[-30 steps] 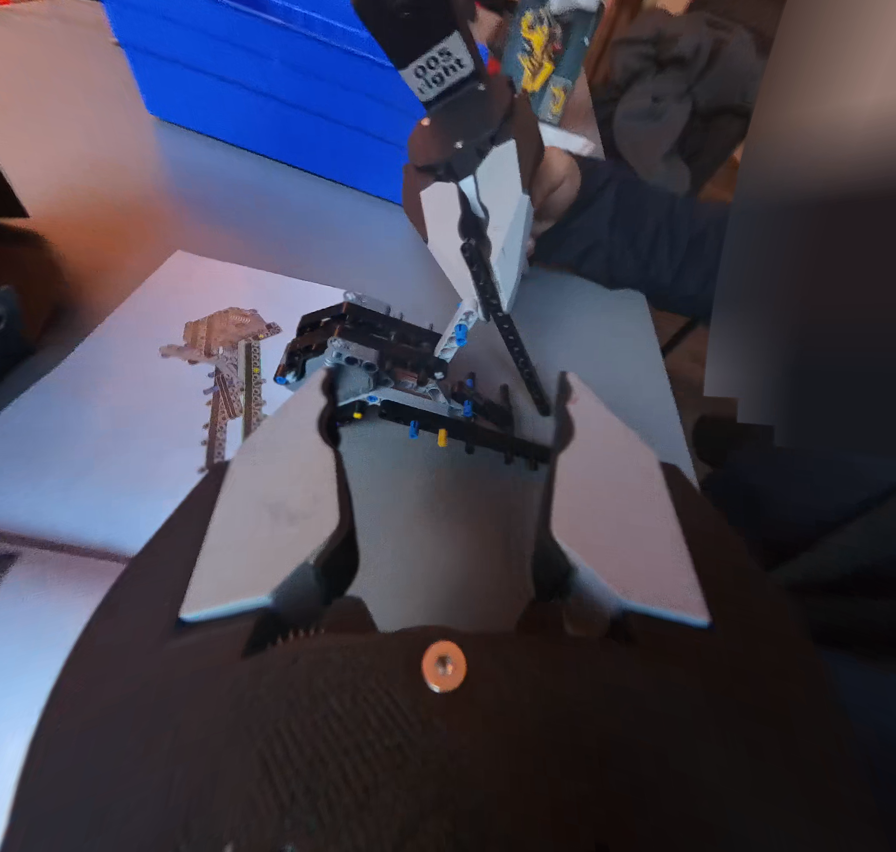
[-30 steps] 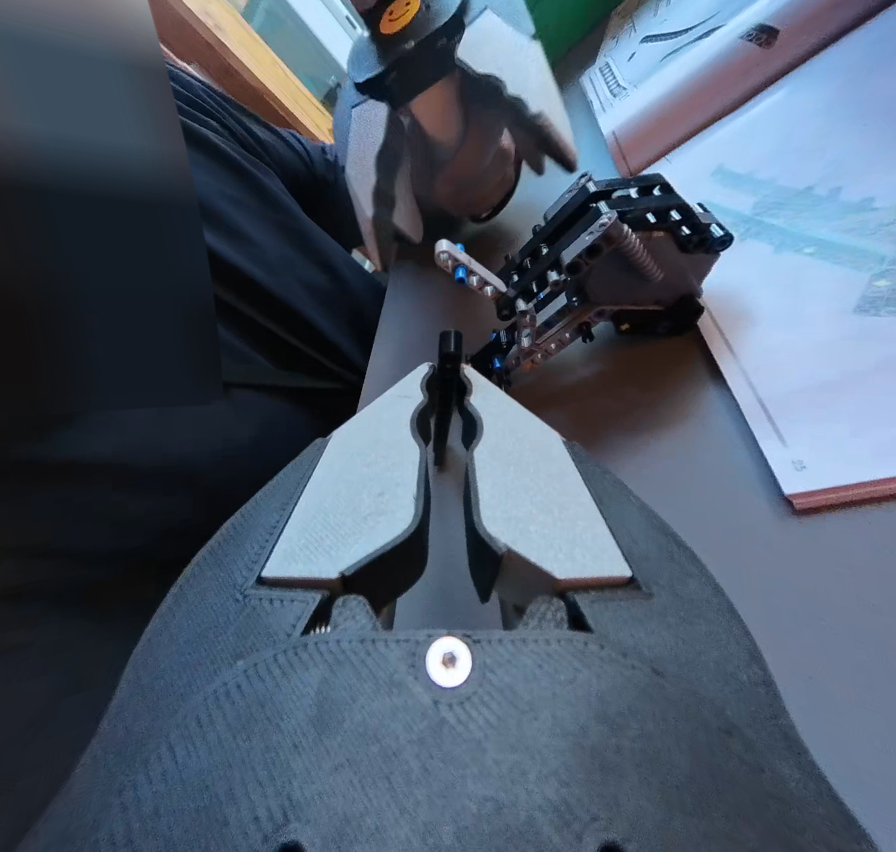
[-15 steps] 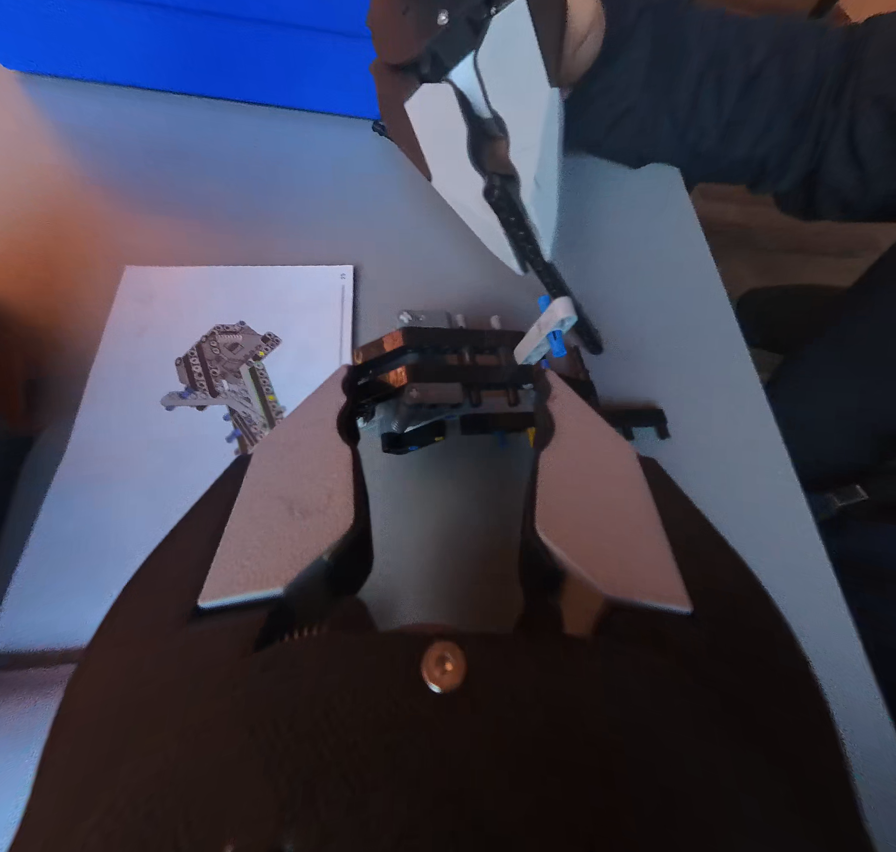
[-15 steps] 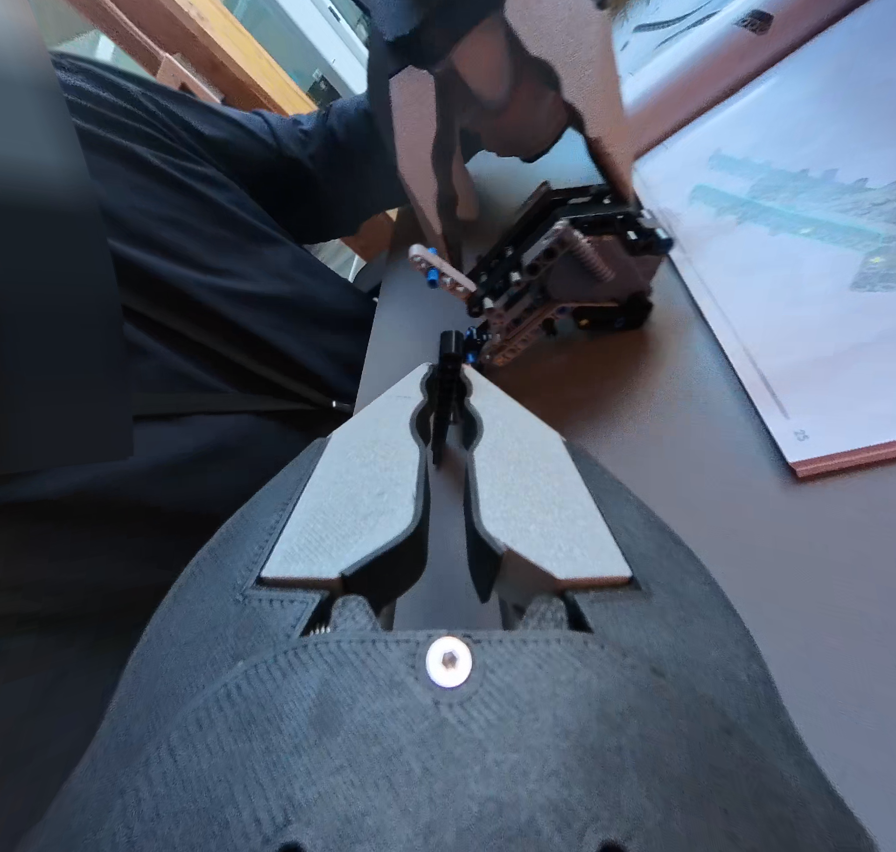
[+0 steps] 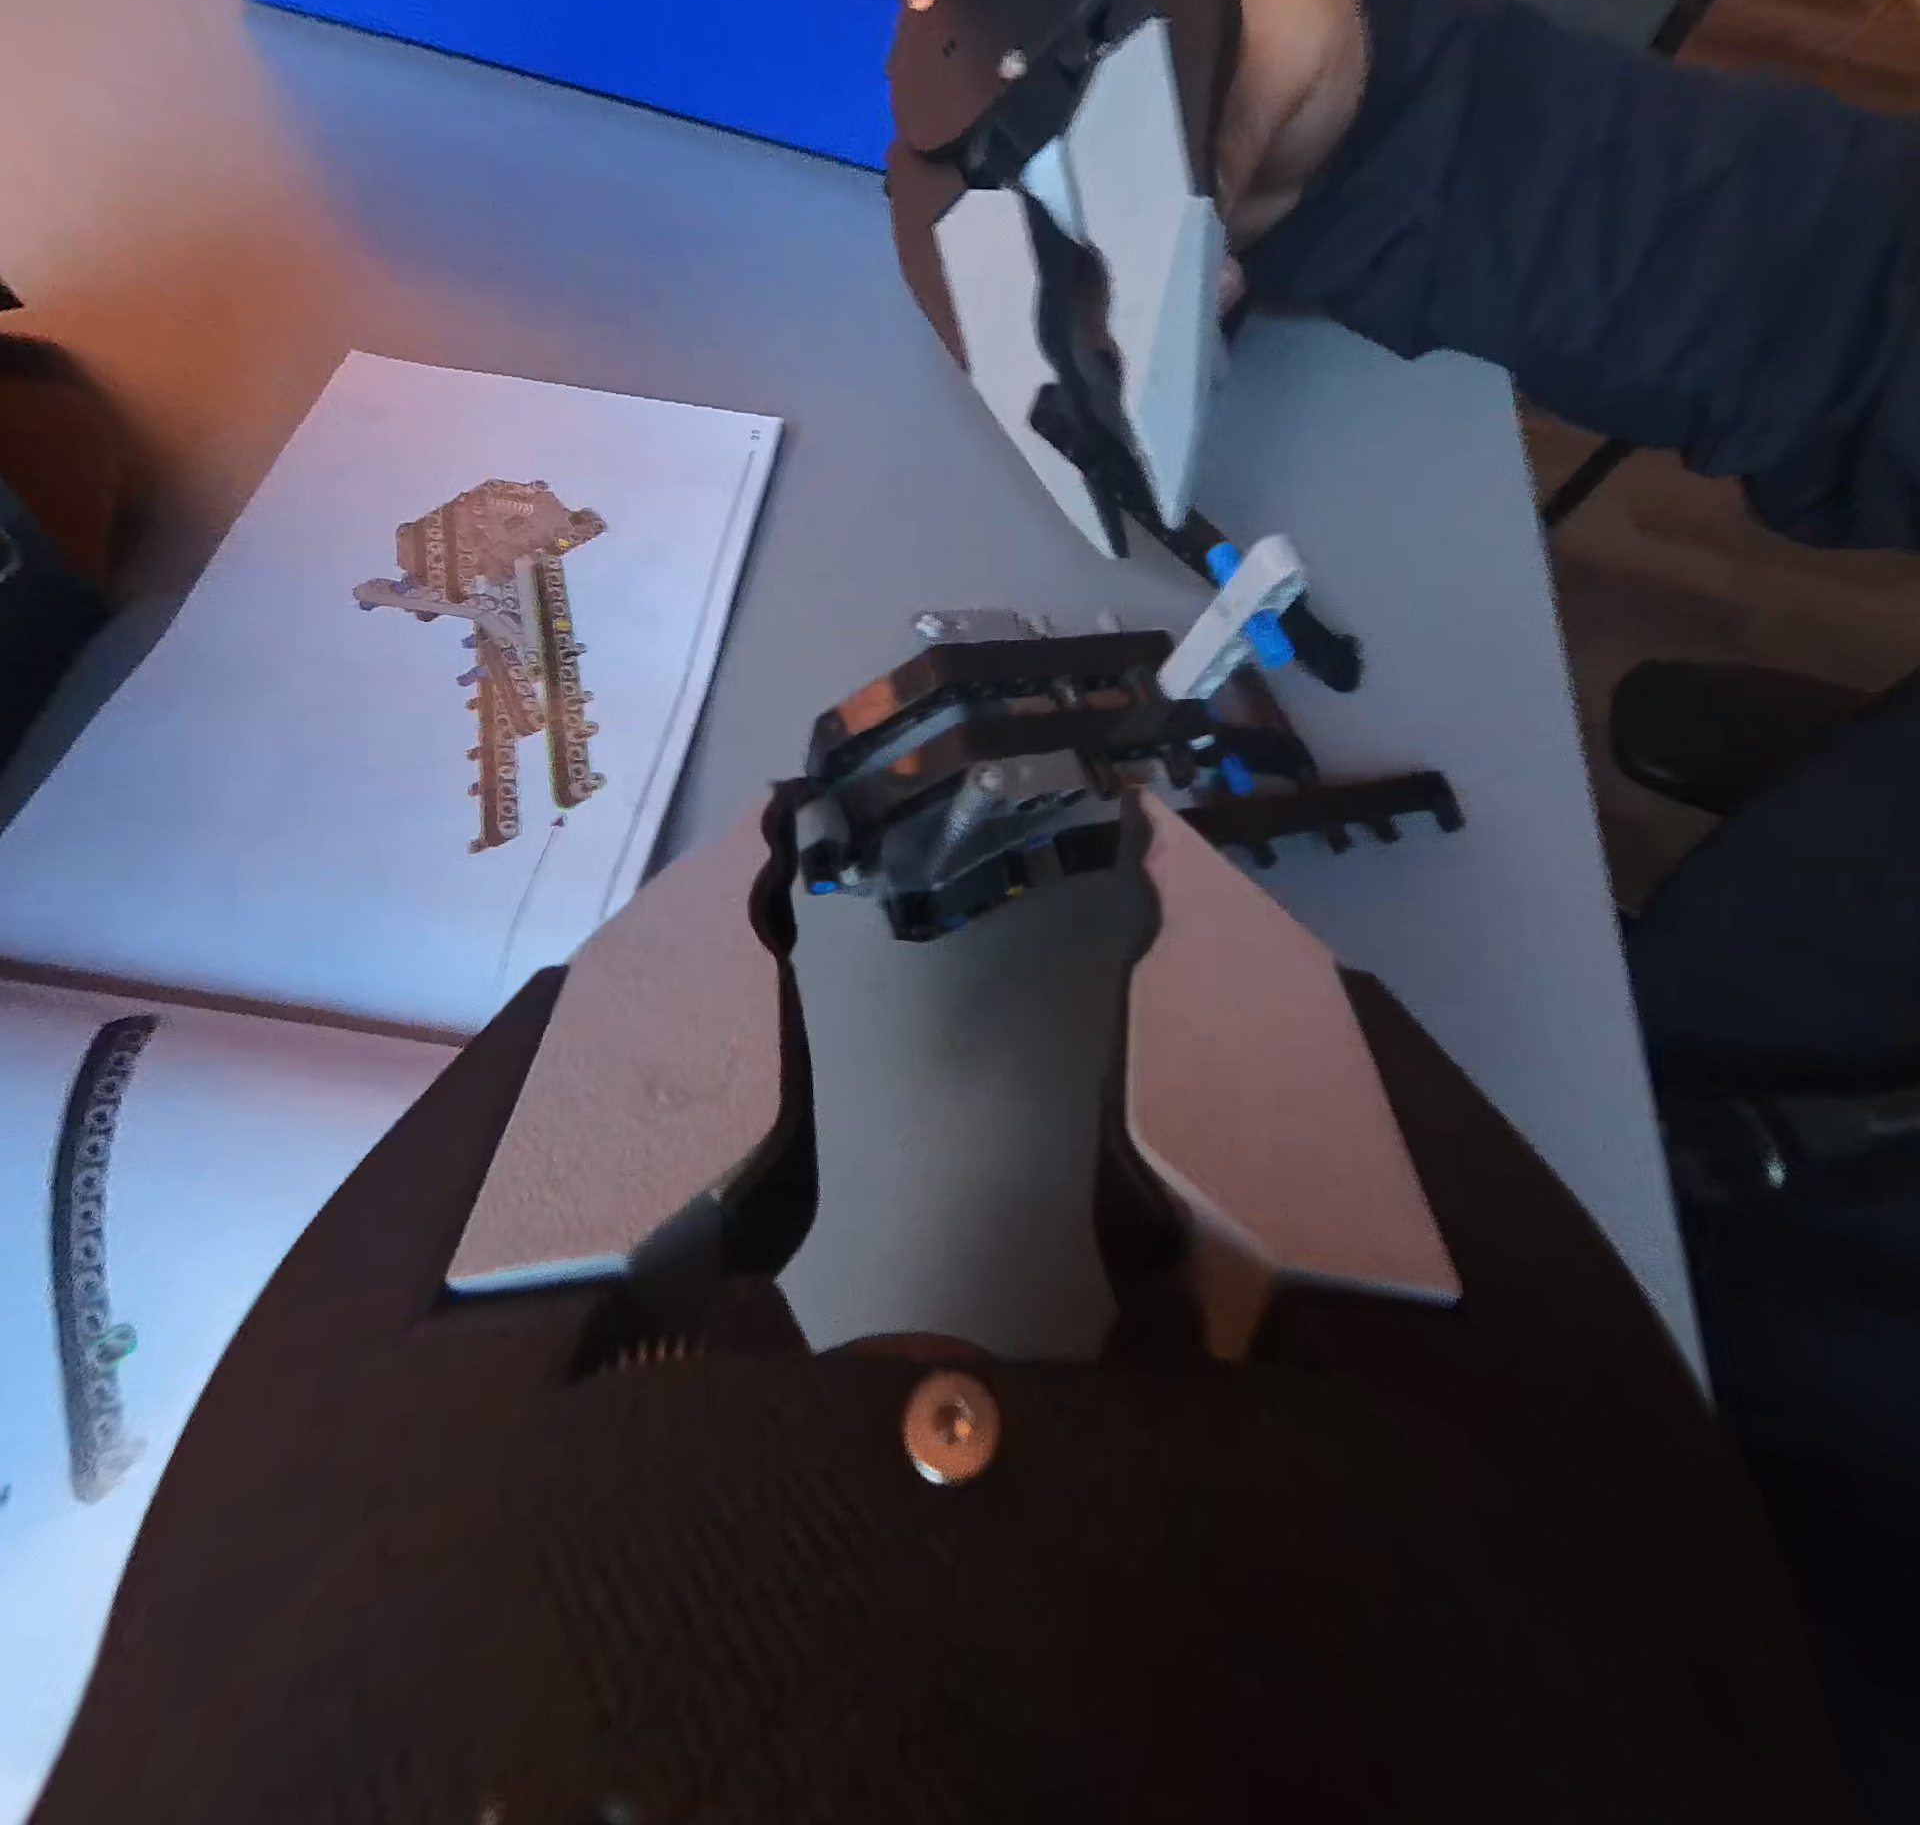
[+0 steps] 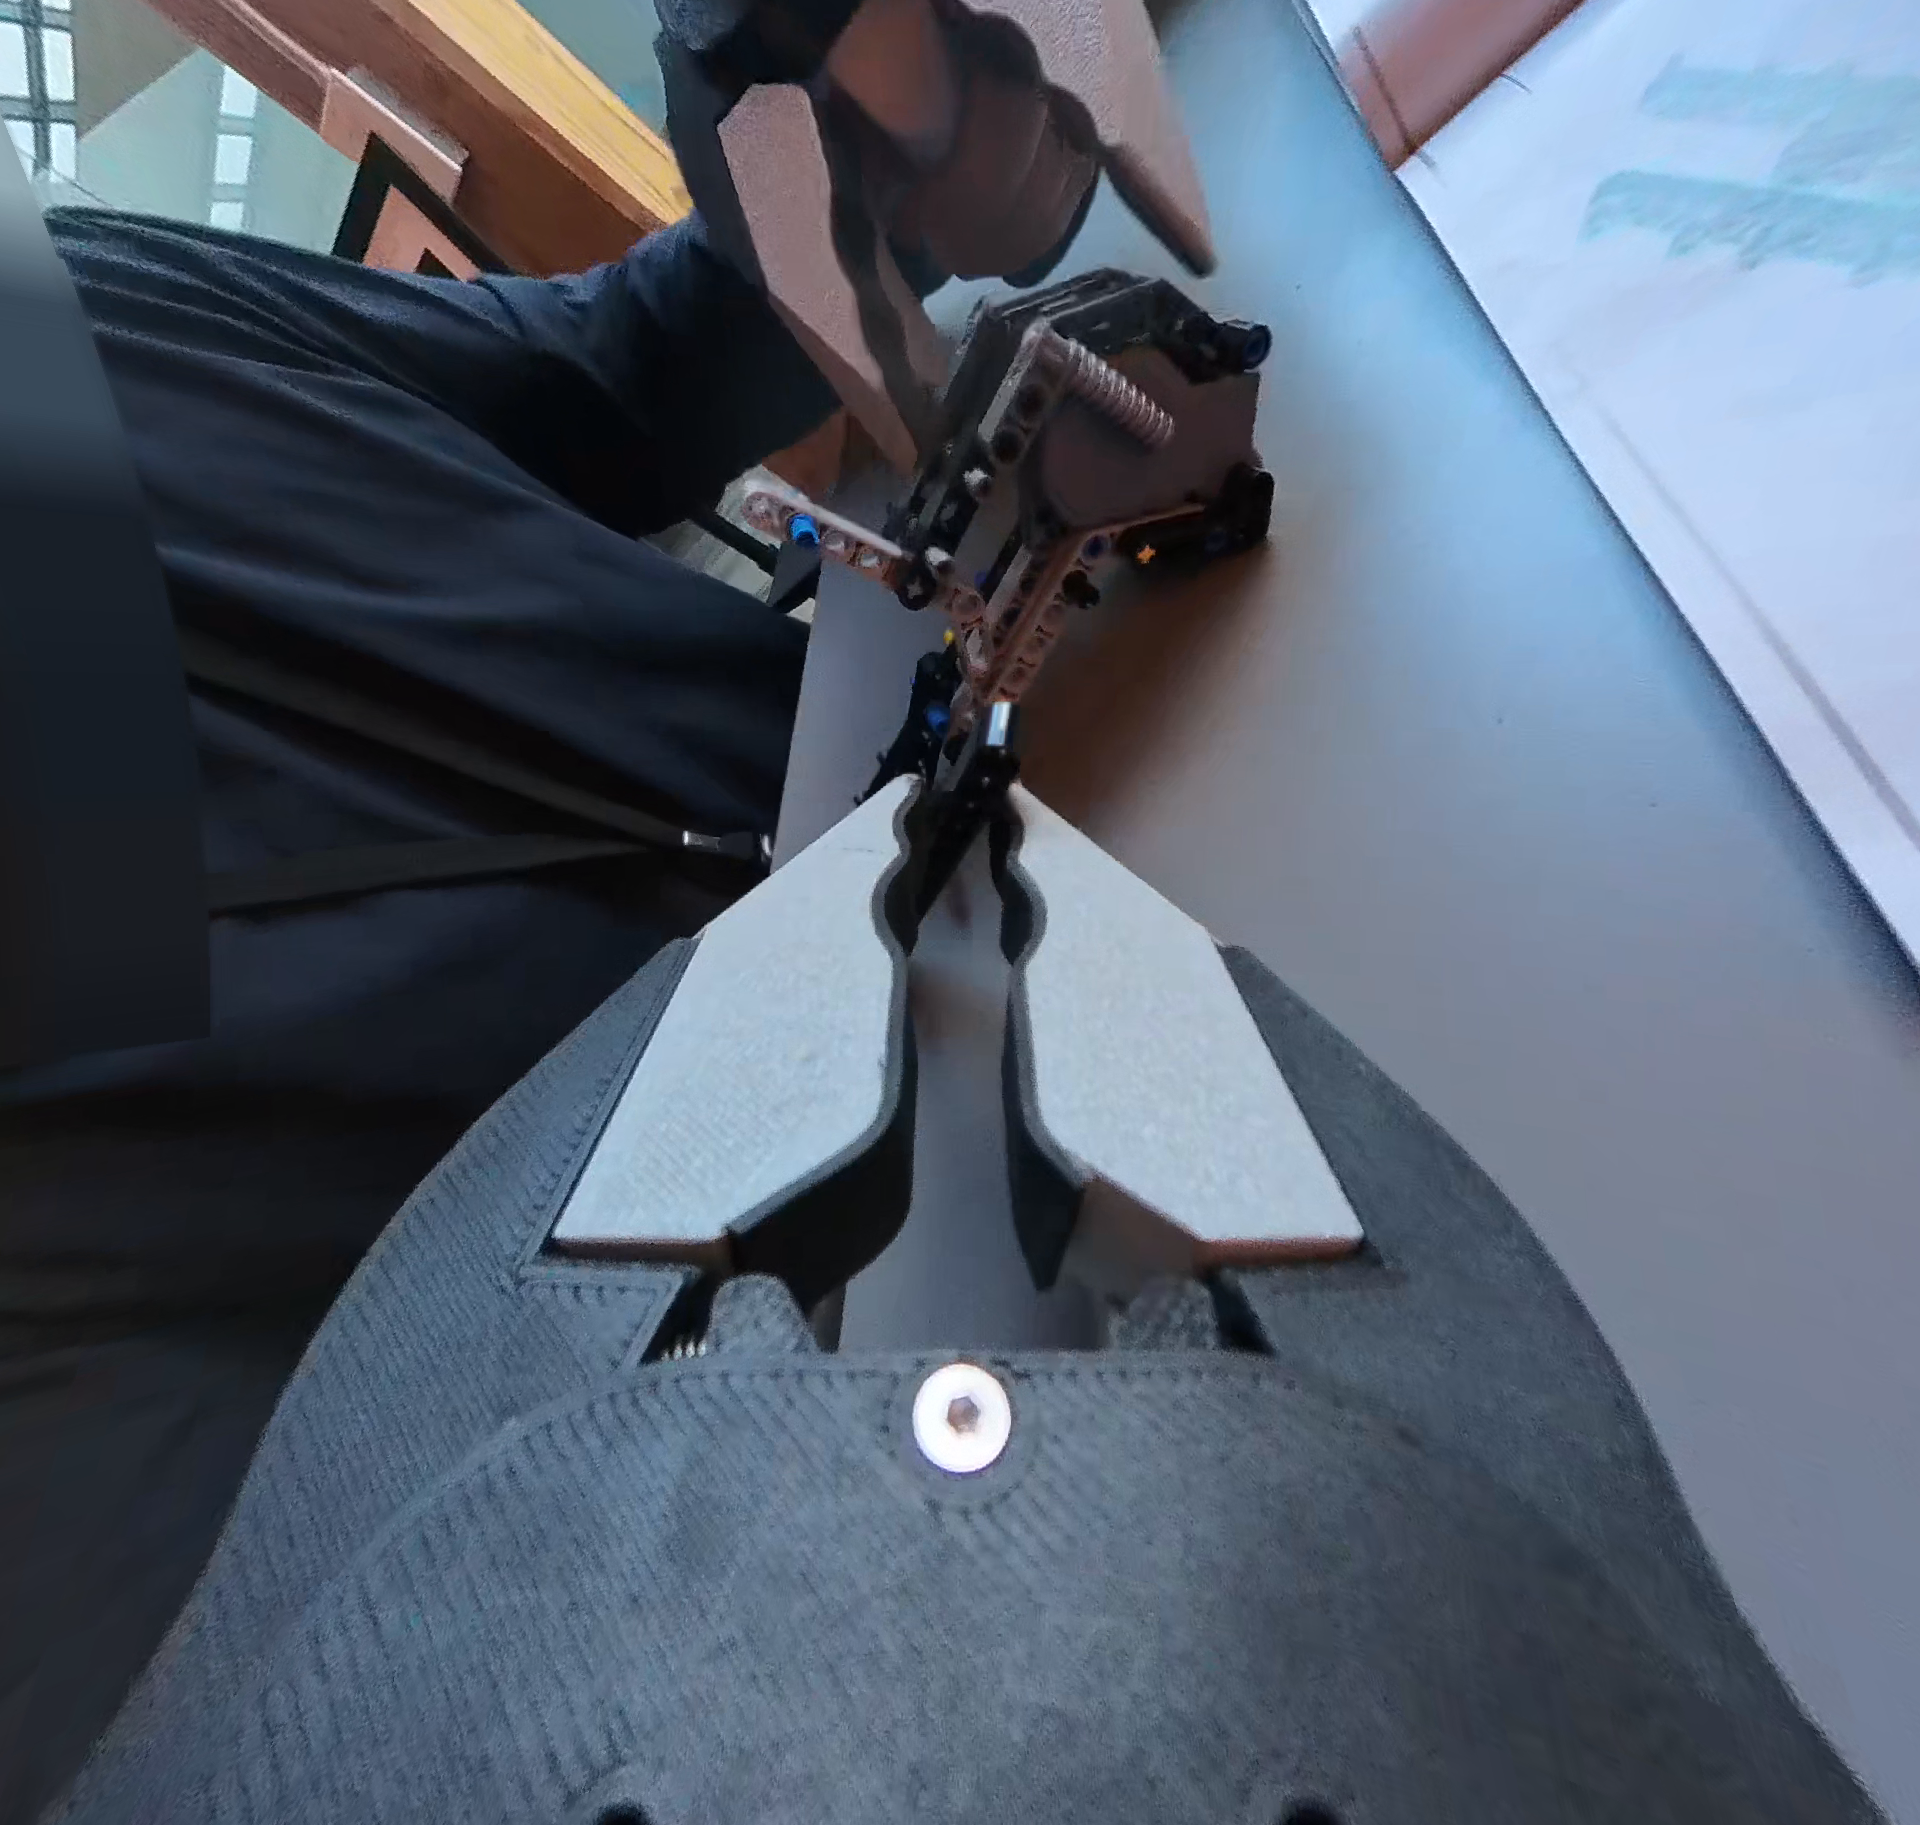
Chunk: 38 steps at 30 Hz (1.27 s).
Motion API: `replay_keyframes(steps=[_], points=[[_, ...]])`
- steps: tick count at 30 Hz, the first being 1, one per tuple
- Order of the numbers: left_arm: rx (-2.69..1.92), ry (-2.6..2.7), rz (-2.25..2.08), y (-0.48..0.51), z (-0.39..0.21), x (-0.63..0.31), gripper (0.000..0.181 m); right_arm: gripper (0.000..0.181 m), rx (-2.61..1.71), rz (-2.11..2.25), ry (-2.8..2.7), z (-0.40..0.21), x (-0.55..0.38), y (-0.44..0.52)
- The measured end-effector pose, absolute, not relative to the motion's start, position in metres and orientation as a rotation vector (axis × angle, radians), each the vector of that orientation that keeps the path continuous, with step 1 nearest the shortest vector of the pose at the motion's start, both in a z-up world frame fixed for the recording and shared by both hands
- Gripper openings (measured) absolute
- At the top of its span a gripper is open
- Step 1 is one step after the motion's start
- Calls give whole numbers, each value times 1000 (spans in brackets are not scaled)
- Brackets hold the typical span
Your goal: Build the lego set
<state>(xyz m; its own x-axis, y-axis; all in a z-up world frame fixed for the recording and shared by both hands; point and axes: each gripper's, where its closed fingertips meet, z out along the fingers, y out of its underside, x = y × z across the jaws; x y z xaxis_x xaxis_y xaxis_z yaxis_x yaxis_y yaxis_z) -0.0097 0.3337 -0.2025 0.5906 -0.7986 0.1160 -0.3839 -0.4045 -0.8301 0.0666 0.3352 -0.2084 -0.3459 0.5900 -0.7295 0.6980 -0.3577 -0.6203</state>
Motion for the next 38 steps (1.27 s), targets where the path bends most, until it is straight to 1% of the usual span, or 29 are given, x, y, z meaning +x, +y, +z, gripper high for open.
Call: replay_keyframes(steps=[1, 3, 5, 6, 8, 10, 13, 17, 20, 23, 26, 28, 32, 34, 35, 38], points=[[-2018, 914, -632, 339, -203, -11, 67, 8, 1752, -1819, 1714, -209, 66, 336], [-2013, 863, -607, 346, -202, -14, 65, 8, 1750, -1825, 1677, -208, 67, 336], [-2007, 769, -495, 360, -200, -28, 66, 7, 1711, -1814, 1648, -208, 69, 330], [-2005, 726, -453, 364, -198, -35, 58, 7, 1703, -1802, 1653, -209, 69, 328], [-1968, 739, -535, 354, -191, -31, 42, 7, 1706, -1798, 1645, -210, 69, 329], [-1957, 744, -628, 341, -188, -27, 47, 7, 1729, -1813, 1603, -209, 68, 333], [-1984, 698, -606, 336, -193, -36, 56, 7, 1745, -1835, 1559, -208, 66, 337], [-1991, 679, -708, 329, -190, -25, 60, 7, 1743, -1814, 1558, -210, 66, 336], [-1954, 709, -633, 337, -183, -16, 73, 7, 1741, -1812, 1550, -210, 66, 335], [-1906, 785, -490, 350, -178, -11, 76, 7, 1742, -1814, 1539, -210, 66, 336], [-1907, 900, -463, 350, -184, 1, 79, 7, 1734, -1810, 1542, -210, 66, 334], [-1898, 959, -468, 350, -186, 7, 88, 7, 1721, -1814, 1543, -210, 67, 333], [-1887, 1040, -490, 350, -186, 13, 87, 6, 1699, -1819, 1544, -208, 68, 332], [-1894, 1056, -450, 354, -188, 9, 81, 6, 1698, -1820, 1544, -208, 69, 332], [-1903, 1060, -428, 357, -191, 6, 82, 6, 1696, -1821, 1544, -208, 69, 332], [-1915, 1027, -377, 366, -194, 0, 113, 6, 1690, -1824, 1539, -208, 69, 331]])
